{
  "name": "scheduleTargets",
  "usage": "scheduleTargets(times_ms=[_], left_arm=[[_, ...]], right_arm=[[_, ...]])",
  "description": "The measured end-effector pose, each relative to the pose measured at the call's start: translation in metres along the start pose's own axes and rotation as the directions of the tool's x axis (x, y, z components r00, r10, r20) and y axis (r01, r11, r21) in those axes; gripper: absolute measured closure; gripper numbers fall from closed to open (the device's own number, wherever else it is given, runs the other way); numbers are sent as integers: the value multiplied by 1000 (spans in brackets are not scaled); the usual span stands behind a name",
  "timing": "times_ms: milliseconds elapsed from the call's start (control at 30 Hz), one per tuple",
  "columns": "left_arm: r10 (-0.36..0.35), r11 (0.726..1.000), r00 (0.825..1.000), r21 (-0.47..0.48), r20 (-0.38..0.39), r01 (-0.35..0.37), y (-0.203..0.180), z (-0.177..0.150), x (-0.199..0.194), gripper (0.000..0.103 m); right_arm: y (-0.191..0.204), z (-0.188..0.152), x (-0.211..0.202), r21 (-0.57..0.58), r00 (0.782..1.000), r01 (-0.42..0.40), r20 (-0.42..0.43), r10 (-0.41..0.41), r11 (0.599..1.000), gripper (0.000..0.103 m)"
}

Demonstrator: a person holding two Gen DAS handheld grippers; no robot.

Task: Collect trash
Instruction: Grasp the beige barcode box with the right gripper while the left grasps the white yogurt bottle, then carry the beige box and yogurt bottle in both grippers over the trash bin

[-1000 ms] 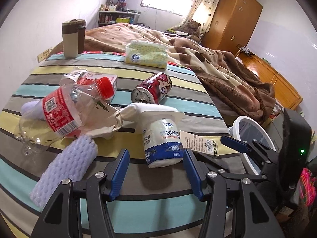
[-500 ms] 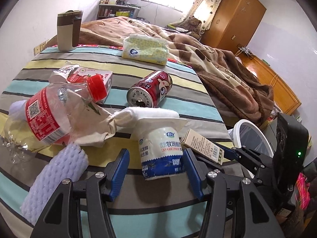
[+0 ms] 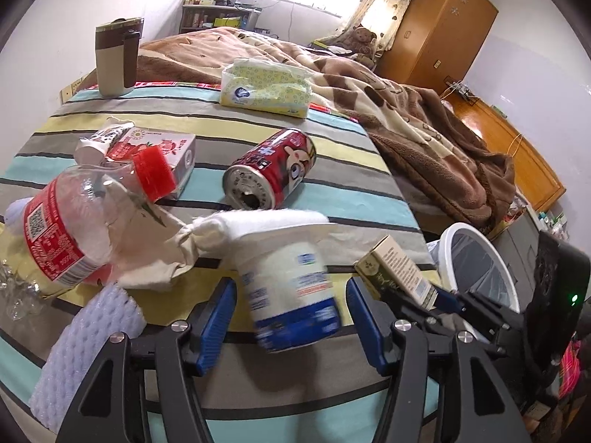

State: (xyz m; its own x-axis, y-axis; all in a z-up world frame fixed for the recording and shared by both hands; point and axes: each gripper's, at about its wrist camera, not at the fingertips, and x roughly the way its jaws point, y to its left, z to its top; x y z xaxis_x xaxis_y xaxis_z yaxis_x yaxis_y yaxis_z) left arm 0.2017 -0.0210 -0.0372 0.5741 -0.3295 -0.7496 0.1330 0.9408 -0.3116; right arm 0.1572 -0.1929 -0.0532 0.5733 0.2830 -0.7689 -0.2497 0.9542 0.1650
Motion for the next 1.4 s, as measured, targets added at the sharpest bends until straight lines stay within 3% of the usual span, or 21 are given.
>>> scheduleTargets(times_ms=[600,767,1400], left_arm=[[23,997,999,-72,-41,-26,9,10,30,40],[10,997,999,-79,-40,-13,7,12,31,52],[-7,1000,999,-19,33,7,-13,4,-2,54]], right_arm=[[-6,-1,0,33,1000,-1,9,0,999,63],[-7,-1,-1,39,1000,3,15,-4,999,63],[-14,-8,-24,103,996,-7,93,-2,995,66]])
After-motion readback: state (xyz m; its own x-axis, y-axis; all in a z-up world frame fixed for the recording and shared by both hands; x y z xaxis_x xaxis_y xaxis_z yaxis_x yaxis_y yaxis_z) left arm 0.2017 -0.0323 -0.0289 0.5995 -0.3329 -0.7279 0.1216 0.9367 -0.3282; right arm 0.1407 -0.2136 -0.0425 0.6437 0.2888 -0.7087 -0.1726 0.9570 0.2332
